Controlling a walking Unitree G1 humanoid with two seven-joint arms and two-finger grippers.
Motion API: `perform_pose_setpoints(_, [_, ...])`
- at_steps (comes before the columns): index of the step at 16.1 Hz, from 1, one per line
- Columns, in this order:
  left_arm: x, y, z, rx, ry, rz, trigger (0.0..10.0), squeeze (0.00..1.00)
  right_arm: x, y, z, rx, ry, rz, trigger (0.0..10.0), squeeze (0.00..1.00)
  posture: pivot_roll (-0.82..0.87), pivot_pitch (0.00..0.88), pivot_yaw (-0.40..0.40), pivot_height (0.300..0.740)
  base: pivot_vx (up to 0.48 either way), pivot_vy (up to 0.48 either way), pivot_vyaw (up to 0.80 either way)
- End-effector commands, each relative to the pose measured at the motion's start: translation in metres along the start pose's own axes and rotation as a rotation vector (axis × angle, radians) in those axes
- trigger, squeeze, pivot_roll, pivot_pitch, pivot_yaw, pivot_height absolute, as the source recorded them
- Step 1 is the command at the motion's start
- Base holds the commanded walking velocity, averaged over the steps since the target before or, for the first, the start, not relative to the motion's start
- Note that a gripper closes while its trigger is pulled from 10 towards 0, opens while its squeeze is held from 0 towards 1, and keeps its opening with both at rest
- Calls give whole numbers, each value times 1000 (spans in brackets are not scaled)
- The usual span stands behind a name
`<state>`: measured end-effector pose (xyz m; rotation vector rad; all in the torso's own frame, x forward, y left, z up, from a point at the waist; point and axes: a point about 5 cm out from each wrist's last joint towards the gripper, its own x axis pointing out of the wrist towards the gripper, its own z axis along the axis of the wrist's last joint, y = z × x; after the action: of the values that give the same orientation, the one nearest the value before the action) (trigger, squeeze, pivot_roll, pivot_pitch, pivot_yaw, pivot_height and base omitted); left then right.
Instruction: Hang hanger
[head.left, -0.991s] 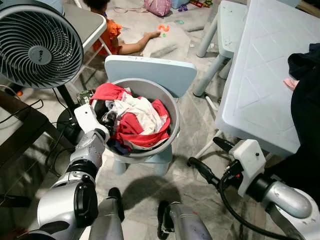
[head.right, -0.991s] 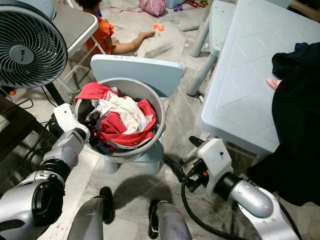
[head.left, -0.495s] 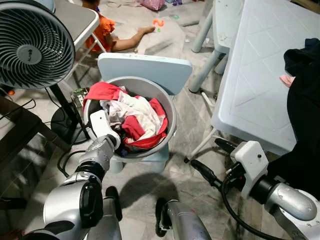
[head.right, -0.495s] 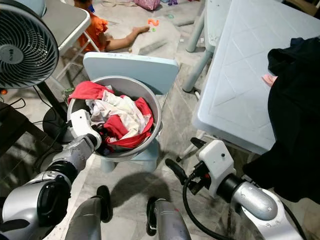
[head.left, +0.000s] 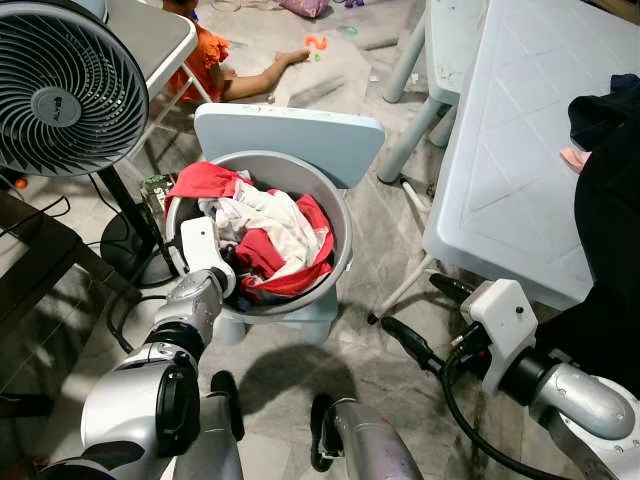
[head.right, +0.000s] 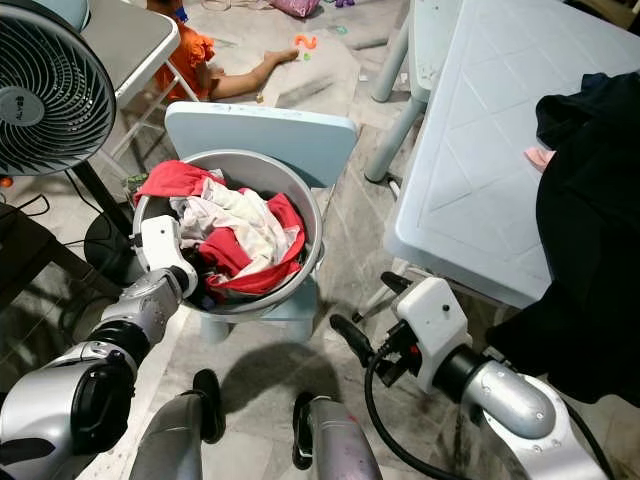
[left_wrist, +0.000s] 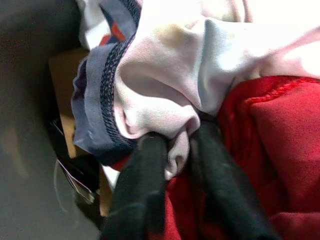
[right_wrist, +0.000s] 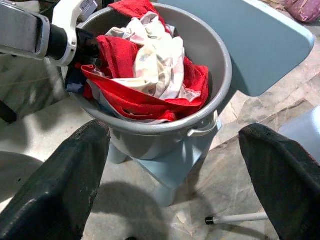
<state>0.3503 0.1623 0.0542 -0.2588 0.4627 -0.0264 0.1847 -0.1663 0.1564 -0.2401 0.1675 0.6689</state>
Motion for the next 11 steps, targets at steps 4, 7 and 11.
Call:
perform_pose_setpoints(4, [-1,2,-1,151,-11,14,0,0,3,-1,-6,13,15,-16,10000,0,-303,282,-150,740,0,0,0])
perform_pose_setpoints(7, [0,-2,6,330,-37,-19,0,0,8,-2,-7,18,4,-27,10000,0,-286,269,-140,740,0,0,0])
perform_pose_setpoints(11, [-2,2,14,584,-65,-32,0,0,15,-2,-8,26,-15,-34,10000,0,-255,251,-122,740,0,0,0])
